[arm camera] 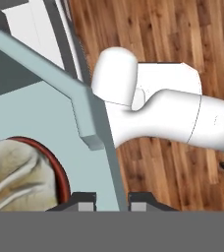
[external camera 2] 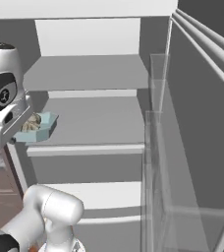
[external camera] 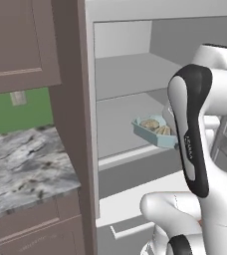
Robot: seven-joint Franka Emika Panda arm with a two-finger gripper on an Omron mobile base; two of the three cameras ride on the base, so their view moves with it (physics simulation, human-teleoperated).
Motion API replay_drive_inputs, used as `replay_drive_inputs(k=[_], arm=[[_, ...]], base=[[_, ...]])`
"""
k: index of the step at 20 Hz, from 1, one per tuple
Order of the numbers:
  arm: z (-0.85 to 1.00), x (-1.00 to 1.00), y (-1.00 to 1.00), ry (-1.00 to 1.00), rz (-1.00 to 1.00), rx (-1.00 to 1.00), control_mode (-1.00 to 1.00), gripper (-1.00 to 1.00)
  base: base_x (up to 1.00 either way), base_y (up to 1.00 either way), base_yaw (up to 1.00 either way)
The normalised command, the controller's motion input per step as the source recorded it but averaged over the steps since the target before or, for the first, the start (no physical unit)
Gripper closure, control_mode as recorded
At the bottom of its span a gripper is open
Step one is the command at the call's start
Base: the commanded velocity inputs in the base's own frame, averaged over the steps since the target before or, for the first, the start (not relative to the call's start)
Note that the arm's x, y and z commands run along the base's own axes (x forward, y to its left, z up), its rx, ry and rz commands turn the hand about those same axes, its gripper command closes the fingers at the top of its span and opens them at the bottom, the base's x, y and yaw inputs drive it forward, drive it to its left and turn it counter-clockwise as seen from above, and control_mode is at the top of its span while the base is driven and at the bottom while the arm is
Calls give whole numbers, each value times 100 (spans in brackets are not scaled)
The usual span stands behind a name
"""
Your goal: Place two dumplings into each of the tupperware containers and then place the containers in the fridge.
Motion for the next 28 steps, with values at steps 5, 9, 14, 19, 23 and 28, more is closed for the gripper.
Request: replay_drive_inputs(k=[5,9,14,19,23,28], arm=[[0,0,0,0,0,0,100,100],[0,-19,-15,-18,3,0,-100,100],[1,-67,-26,-55,2,0,-100,100],[29,-27,-44,-57,0,0,-100,100],[35,40,-39,-39,1,10,-100,100],[16,72,-21,-29,3,11,-100,100]], base=[[33,-28,13],[1,-7,1],[0,0,0],[0,0,0],[0,0,0],[0,0,0]])
